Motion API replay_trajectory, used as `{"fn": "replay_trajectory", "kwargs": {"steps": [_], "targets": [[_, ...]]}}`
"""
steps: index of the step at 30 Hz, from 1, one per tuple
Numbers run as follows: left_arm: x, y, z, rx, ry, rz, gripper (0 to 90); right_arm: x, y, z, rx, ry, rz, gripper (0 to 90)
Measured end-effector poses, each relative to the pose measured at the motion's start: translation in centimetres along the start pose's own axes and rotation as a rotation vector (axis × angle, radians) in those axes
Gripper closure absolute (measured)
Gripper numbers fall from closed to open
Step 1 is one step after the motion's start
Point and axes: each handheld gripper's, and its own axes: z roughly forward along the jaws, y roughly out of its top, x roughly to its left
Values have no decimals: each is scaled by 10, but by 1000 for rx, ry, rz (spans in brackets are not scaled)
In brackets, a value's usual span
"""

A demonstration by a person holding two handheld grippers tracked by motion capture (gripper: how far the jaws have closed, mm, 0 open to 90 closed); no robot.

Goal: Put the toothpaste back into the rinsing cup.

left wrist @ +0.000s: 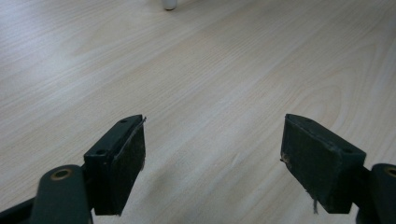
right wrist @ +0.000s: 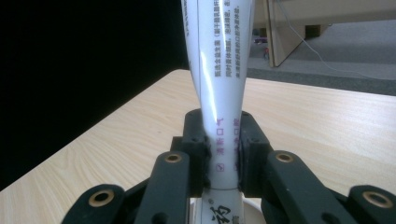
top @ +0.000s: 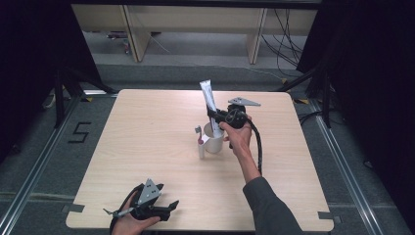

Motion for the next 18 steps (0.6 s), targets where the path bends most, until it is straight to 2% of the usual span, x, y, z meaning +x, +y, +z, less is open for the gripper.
{"fn": "replay_trajectory", "kwargs": {"steps": [1, 5, 7, 8, 9, 10, 12, 14, 16, 18], "targets": [[0, 0, 0, 0, -1, 1, 216, 0, -3, 1, 7, 6, 15, 772], [1, 0, 0, 8, 7, 18, 216, -1, -7, 4, 21, 12, -1, 771], [1, 1, -1, 7, 5, 21, 216, 0, -10, 4, 30, 4, 6, 771], [-1, 0, 0, -4, -5, -8, 216, -1, -11, 5, 28, 15, 4, 771], [-1, 0, 0, -3, -6, -7, 216, 0, -12, 5, 34, 17, 16, 771], [-1, 0, 0, -4, -5, -5, 216, -1, -14, 5, 37, 9, -2, 770], [-1, 0, 0, -3, -5, 0, 216, 0, -15, 6, 37, 21, 8, 770], [-1, 0, 0, -1, -2, 0, 216, -1, -16, 6, 39, 14, 3, 769], [-2, 0, 1, -18, -7, -19, 216, -1, -17, 7, 36, 17, -7, 769], [-2, 0, 1, -14, -10, -16, 216, -1, -18, 6, 46, 28, 9, 769]]}}
